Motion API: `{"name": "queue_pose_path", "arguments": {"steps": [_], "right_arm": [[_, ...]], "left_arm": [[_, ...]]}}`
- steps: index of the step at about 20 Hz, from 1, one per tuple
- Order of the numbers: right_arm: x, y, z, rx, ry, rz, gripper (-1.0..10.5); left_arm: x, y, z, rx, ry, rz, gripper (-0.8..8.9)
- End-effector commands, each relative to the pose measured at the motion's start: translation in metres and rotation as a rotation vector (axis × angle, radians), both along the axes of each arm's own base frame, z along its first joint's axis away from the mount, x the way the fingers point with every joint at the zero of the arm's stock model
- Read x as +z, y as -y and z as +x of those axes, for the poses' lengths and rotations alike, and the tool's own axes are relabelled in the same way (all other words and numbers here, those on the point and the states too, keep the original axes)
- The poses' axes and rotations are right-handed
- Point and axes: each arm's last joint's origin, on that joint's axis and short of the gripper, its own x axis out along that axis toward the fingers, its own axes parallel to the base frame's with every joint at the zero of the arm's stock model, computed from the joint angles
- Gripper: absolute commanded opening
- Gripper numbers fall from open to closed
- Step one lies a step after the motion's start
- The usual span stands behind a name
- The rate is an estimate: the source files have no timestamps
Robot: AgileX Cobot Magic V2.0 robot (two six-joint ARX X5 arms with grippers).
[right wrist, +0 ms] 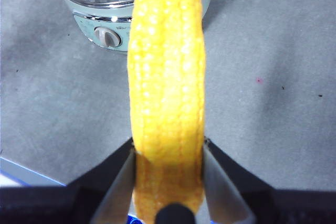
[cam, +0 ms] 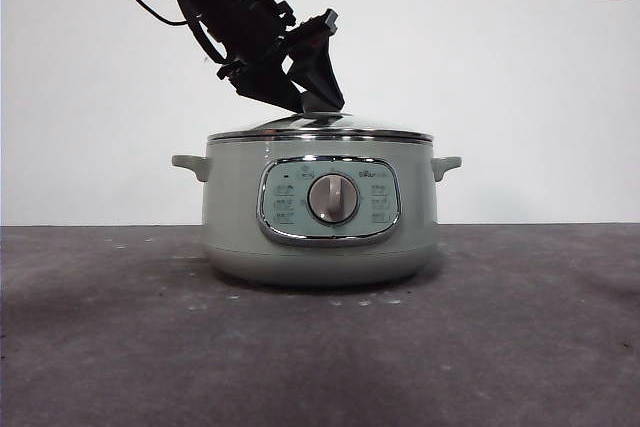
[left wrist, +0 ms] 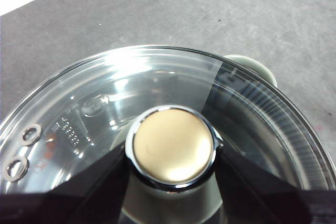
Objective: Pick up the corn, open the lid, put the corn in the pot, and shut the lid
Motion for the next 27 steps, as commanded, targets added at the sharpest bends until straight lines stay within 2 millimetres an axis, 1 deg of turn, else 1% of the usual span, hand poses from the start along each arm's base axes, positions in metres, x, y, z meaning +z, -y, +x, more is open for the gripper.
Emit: {"name": "queue_pose_path", "arguments": {"steps": [1,5,10,14,17,19,21,22,25,27], "right_arm": [[-0.001,0.0,0.0,-0.002,-0.004,0.006,-0.1],[-0.001,0.0,0.0,-0.002,-0.004,0.006,-0.1],[-0.001,0.0,0.0,-0.002,-0.004,0.007,-0.1],[-0.001,-0.001,0.001,-0.001,0.003,0.01,-0.1],[0.002,-0.004,0.006,0.009,0.037,0.035,-0.1],[0.002,-0.01,0.017,0.049,0.04,0.075,-0.1],[0.0,-0.02,0.033,0.094,0.036,0.104,-0.1],[-0.002,-0.025,0.045,0.112,0.035,0.111,-0.1],[-0.009,-0.042,0.079,0.148,0.019,0.126,-0.1],[-0.006,-0.054,0.104,0.162,0.014,0.111,-0.1]], "left_arm": [[-0.004,0.003,0.002,-0.009,0.002,0.0,-0.08],[0.004,0.001,0.0,-0.008,0.027,-0.013,-0.08],[0.032,-0.004,-0.01,-0.008,0.11,-0.057,-0.08],[0.061,-0.015,-0.024,0.001,0.175,-0.089,-0.08],[0.088,-0.03,-0.042,0.015,0.211,-0.105,-0.08],[0.106,-0.044,-0.057,0.035,0.227,-0.112,-0.08],[0.123,-0.059,-0.073,0.059,0.234,-0.12,-0.08],[0.131,-0.068,-0.082,0.07,0.239,-0.121,-0.08],[0.145,-0.088,-0.105,0.103,0.221,-0.108,-0.08],[0.15,-0.099,-0.119,0.118,0.202,-0.089,-0.08]]}}
